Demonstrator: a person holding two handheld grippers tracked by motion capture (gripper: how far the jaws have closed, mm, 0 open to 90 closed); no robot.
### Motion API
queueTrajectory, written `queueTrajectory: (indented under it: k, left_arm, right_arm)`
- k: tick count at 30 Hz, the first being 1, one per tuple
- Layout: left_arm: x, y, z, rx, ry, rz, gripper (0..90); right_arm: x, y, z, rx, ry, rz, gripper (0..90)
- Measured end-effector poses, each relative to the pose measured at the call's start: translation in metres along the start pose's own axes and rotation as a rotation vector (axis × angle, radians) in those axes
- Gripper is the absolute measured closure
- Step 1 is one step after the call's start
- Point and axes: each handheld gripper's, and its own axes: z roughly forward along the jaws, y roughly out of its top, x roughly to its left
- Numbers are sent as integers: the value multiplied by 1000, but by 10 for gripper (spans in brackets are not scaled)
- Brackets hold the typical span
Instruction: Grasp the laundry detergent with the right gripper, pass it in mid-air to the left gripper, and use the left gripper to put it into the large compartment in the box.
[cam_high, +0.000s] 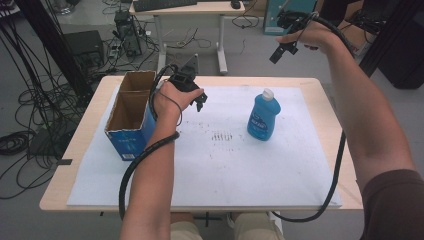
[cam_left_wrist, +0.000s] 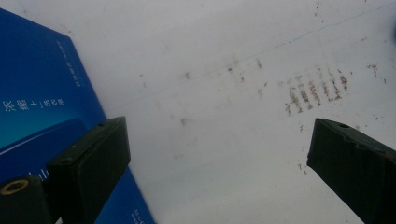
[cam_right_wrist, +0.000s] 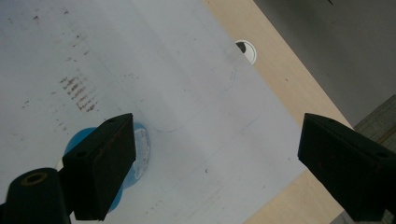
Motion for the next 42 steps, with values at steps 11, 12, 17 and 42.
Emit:
queueTrajectory:
  k: [11,12,17,42]
  left_arm:
    - [1,0,2,8,7,2,62]
    - [1,-1,1,11,11,10,62]
    - [0,-2,-1,8,15,14,62]
    - [0,-10,2,-8,14,64,62]
  right_arm:
    - [-11,-16,3,14,-11,33,115]
    - [-11,-18,3,14,-11,35,115]
    - [-16,-34,-7,8,-20,54,115]
    - [-12,-140,-22,-116,14,60,99]
